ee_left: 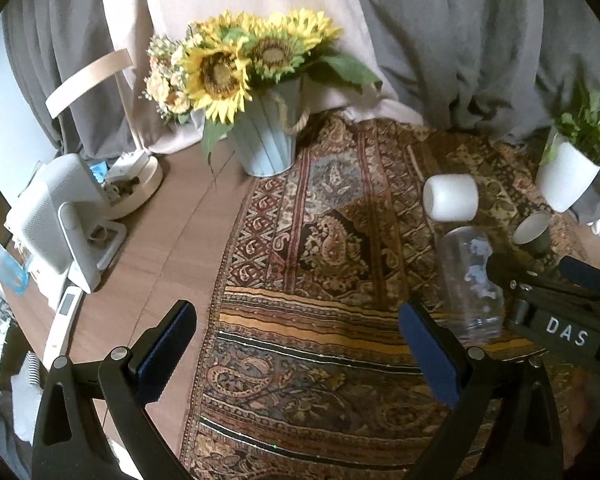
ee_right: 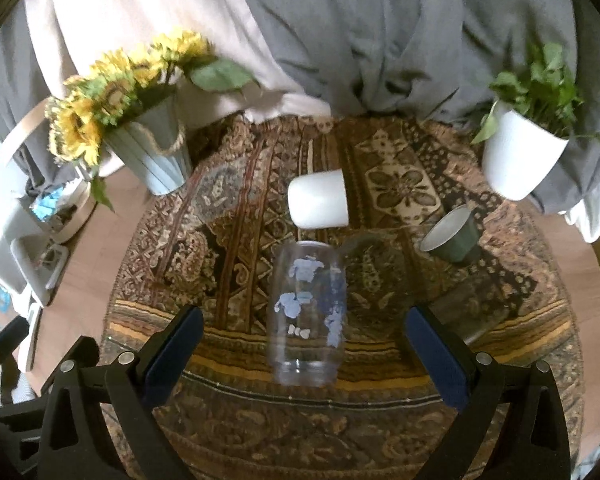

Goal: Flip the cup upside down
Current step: 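Close the right gripper around the upright clear glass cup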

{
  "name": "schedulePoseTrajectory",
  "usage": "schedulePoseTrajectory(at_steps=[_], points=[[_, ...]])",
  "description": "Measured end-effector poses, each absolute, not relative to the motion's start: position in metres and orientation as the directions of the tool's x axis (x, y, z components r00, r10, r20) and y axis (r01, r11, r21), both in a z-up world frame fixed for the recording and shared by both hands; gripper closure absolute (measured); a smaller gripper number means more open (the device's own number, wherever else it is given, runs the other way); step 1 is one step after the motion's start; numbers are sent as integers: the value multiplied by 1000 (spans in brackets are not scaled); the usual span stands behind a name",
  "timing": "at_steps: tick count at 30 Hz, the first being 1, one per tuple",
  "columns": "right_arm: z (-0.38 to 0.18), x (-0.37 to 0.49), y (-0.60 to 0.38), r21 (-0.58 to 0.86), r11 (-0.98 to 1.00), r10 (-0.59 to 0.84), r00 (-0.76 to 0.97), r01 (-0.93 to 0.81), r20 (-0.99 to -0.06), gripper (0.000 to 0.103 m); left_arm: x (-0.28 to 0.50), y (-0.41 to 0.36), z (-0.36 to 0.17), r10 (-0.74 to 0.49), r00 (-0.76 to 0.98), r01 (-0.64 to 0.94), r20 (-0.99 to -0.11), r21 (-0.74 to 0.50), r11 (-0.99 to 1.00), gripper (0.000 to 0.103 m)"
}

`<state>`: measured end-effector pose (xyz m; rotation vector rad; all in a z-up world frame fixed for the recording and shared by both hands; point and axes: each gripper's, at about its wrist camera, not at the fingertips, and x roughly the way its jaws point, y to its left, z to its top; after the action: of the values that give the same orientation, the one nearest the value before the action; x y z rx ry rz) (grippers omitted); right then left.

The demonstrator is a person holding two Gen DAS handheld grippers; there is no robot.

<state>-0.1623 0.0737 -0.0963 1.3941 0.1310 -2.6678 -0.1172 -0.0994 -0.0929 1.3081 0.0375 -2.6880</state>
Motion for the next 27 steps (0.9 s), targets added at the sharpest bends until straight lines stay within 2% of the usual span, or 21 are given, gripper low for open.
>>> schedulePoseTrajectory(at_steps=[19, 27], points=[[-160, -208, 68, -62, -992, 2, -466, 113, -885, 6, -152, -97, -142, -120, -514, 143, -849, 53, -988, 0], [-174, -212, 71, -53, -993, 2, -434, 105, -901, 16, -154, -96, -151, -116, -494, 139, -862, 54, -989, 0]])
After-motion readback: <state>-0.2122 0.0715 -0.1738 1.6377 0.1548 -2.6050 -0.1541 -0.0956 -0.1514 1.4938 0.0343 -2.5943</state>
